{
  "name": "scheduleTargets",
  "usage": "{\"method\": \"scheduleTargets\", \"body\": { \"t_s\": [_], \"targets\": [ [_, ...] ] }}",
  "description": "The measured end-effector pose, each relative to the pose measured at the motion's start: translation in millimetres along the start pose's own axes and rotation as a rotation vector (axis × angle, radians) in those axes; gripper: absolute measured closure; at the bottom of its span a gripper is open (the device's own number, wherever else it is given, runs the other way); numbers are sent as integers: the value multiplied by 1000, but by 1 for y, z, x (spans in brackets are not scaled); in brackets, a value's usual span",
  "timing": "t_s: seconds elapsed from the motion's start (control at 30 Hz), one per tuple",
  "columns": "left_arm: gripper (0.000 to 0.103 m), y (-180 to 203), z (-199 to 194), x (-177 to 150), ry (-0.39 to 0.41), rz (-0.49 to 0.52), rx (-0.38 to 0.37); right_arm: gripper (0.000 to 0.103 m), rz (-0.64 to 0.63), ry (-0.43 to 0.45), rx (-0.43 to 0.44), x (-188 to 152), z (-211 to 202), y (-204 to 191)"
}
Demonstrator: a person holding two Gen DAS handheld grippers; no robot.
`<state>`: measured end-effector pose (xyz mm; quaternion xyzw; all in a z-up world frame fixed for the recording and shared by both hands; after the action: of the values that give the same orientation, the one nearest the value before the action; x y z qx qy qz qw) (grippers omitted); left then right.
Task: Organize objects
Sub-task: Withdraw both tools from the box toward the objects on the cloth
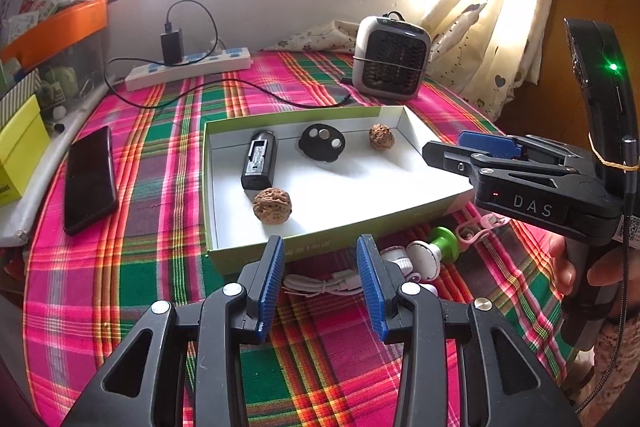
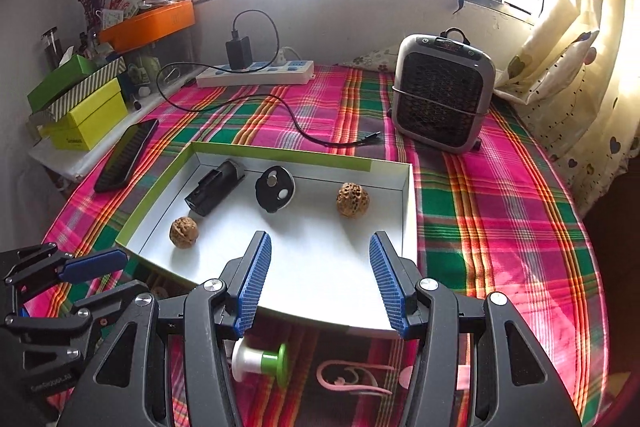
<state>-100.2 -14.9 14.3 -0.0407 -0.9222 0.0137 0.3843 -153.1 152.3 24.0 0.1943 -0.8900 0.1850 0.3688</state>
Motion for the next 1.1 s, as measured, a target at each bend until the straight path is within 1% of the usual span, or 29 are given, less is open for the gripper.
{"method": "scheduleTargets", "body": {
  "t_s": [0.37,0.8,1.1],
  "targets": [
    [68,13,-10,-12,2,14,-52,51,27,16,-52,-31,-25,15],
    [67,39,-9,-31,-30,62,-128,51,77,24,-77,-60,-42,36],
    [63,53,-3,-38,-54,90,-163,51,109,23,-93,-75,-49,49]
  ]
}}
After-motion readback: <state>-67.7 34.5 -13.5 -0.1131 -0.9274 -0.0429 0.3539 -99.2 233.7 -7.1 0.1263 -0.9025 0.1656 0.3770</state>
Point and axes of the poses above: each gripper's, at about its wrist camera, not at the fingertips, and z roughly the way its jaws point, y to its right, x to its top, the point moved 5 cm from there along z, roughly the way its jaws point, and after that the axes turned 14 degrees about x, right-handed, at the moved point
